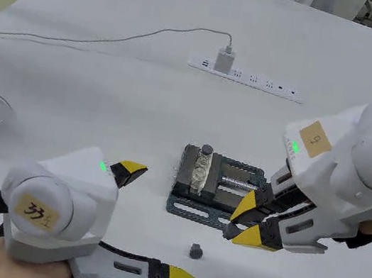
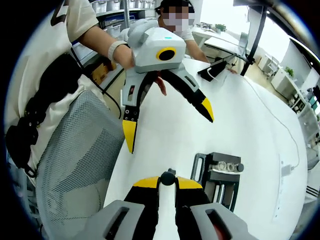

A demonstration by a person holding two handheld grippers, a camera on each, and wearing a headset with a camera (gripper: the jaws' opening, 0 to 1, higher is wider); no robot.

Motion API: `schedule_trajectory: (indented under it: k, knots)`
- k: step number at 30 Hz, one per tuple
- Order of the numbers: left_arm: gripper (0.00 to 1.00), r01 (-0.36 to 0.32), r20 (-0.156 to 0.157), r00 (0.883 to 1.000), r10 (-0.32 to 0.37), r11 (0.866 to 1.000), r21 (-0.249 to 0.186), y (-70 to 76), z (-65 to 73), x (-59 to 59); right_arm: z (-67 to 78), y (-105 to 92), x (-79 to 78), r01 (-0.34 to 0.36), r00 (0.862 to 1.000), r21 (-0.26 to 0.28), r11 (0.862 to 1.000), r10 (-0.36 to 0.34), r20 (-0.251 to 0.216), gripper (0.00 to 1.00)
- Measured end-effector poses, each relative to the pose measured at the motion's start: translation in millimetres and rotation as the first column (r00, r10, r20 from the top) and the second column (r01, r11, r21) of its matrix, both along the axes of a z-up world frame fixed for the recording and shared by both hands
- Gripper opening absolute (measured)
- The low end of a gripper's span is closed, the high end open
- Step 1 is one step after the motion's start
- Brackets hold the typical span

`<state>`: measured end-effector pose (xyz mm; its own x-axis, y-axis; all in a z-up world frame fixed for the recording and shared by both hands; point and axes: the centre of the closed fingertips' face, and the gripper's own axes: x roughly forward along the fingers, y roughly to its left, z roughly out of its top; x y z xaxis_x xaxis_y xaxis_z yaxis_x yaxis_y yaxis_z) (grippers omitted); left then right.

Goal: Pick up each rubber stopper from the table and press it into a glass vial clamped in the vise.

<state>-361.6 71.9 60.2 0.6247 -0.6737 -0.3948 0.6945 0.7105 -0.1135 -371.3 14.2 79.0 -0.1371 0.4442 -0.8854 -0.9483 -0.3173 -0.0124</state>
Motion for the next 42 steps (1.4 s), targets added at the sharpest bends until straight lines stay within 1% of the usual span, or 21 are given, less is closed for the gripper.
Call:
schedule_trajectory:
  k: [6, 11, 13, 16, 18, 19, 22, 23, 27, 31, 32, 35, 36, 38, 41, 42]
  knots:
    - [0.99, -0.019, 0.0, 1.0, 0.019, 1.0, -0.006, 5.0, -0.1, -0.4, 0.2, 3.8, 13.1, -0.008, 1.0, -0.008, 1.0, 0.008, 0.02, 0.07]
    - [0.99, -0.037, 0.003, 0.999, 0.037, 0.999, -0.016, 9.3, 1.2, 0.6, 2.5, 9.8, 32.8, -0.028, 0.998, -0.023, 0.999, 0.029, 0.052, 0.07]
    - [0.99, -0.043, 0.002, 0.999, 0.043, 0.999, -0.013, 11.3, 0.5, 1.1, 4.1, 12.9, 41.8, -0.046, 0.996, -0.032, 0.998, 0.049, 0.073, 0.07]
    - [0.99, -0.053, 0.001, 0.999, 0.053, 0.998, -0.014, 14.4, -0.4, 1.3, 6.3, 17.6, 62.6, -0.072, 0.991, -0.053, 0.996, 0.077, 0.109, 0.07]
    - [0.99, -0.058, -0.001, 0.998, 0.058, 0.998, -0.015, 15.5, -0.8, 1.1, 7.2, 21.4, 70.4, -0.082, 0.989, -0.059, 0.995, 0.089, 0.12, 0.07]
    - [0.99, -0.062, -0.001, 0.998, 0.062, 0.998, -0.015, 16.6, -1.1, 0.6, 7.1, 23.0, 76.3, -0.094, 0.986, -0.073, 0.993, 0.103, 0.134, 0.07]
    - [0.99, -0.069, -0.004, 0.998, 0.069, 0.997, -0.016, 18.5, -2.2, 0.6, 5.8, 27.7, 85.4, -0.121, 0.978, -0.094, 0.988, 0.135, 0.16, 0.07]
    - [0.99, -0.071, -0.006, 0.997, 0.07, 0.997, -0.016, 19.1, -2.6, 0.3, 5.4, 29.1, 86.0, -0.128, 0.976, -0.097, 0.987, 0.143, 0.162, 0.07]
    - [0.99, -0.079, -0.013, 0.997, 0.079, 0.997, -0.016, 22.2, -4.4, -0.6, -2.7, 33.3, 95.4, -0.17, 0.964, -0.136, 0.976, 0.194, 0.183, 0.07]
    - [0.99, -0.089, -0.016, 0.996, 0.089, 0.996, -0.016, 25.3, -5.8, -1.0, -9.1, 38.5, 100.4, -0.198, 0.956, -0.154, 0.968, 0.226, 0.189, 0.07]
    - [0.99, -0.093, -0.018, 0.996, 0.093, 0.996, -0.015, 26.4, -6.6, -1.0, -12.1, 40.3, 102.9, -0.216, 0.95, -0.165, 0.962, 0.246, 0.195, 0.07]
    - [0.99, -0.101, -0.021, 0.995, 0.1, 0.995, -0.017, 28.2, -7.6, -1.4, -14.9, 44.1, 103.0, -0.234, 0.943, -0.177, 0.956, 0.268, 0.198, 0.07]
    - [0.99, -0.102, -0.022, 0.995, 0.102, 0.995, -0.017, 28.6, -8.1, -1.3, -15.8, 45.1, 103.5, -0.247, 0.938, -0.182, 0.952, 0.282, 0.2, 0.07]
    - [0.99, -0.106, -0.025, 0.994, 0.105, 0.994, -0.018, 29.5, -9.0, -1.4, -22.2, 49.4, 108.5, -0.267, 0.93, -0.191, 0.945, 0.304, 0.207, 0.07]
    - [0.99, -0.11, -0.029, 0.994, 0.109, 0.994, -0.019, 30.5, -10.3, -1.4, -26.8, 51.0, 108.1, -0.296, 0.919, -0.201, 0.934, 0.336, 0.206, 0.06]
    - [0.99, -0.111, -0.03, 0.993, 0.11, 0.994, -0.018, 30.9, -10.9, -1.4, -29.1, 51.6, 108.8, -0.309, 0.914, -0.204, 0.929, 0.35, 0.207, 0.06]
